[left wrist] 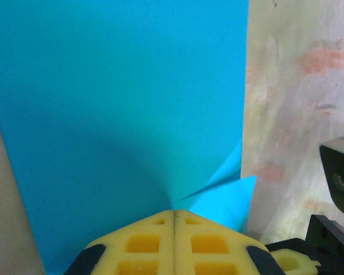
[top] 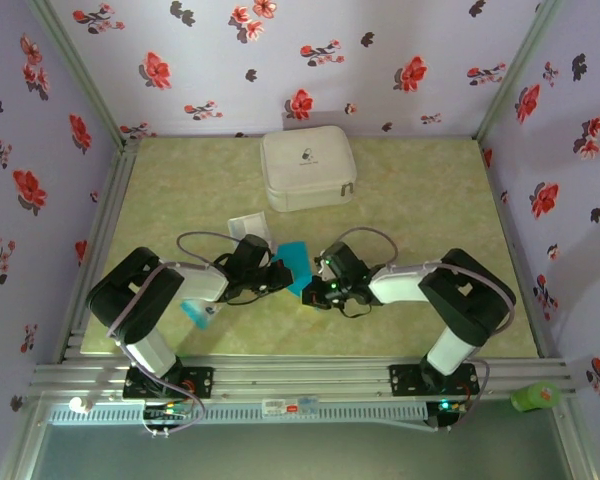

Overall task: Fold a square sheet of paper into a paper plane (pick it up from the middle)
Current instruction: Third fold the triangle at the center of the table.

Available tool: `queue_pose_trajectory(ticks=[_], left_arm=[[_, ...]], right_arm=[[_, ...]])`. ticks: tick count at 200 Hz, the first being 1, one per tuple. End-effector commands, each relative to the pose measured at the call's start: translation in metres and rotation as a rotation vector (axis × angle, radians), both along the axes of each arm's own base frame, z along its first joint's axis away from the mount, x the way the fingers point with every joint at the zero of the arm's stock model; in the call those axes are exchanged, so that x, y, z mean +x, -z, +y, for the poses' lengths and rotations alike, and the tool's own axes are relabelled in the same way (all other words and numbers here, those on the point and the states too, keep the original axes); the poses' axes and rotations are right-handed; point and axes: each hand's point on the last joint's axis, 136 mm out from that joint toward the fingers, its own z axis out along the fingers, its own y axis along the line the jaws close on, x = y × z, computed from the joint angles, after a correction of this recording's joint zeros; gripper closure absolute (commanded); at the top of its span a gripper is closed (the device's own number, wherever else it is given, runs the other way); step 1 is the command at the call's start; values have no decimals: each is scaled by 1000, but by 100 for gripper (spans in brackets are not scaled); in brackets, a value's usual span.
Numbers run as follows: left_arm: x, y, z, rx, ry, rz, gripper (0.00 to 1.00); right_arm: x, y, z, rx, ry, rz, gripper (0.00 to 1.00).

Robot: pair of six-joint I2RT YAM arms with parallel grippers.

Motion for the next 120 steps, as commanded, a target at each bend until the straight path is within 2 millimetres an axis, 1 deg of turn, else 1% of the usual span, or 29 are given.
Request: queue_pose_trajectory(ticks=[1,28,40,65,76,94,120], left_arm=[[-15,35,25,120,-21,78,97],[-15,35,25,117,-23,76,97],[-15,33,24,111,-20,72,97],[-14,26,15,88,-2,60,96],[-13,22,8,85,13,51,96],[-13,16,-2,76,30,43,96],[-12,12,-14,65,23,42,96]], right_arm=[[-20,20,-30,-106,-2,54,93],[-26,22,-45,-108,13,56,93],[-25,19,-48,-94,21,49,93],[-16,-4,-46,-40,37,-7,91],[-8,-14,-51,-51,56,-46,90],[4,-21,-68,-103,119,-97,84],[19,-27,-93,-140,254,-130,71]])
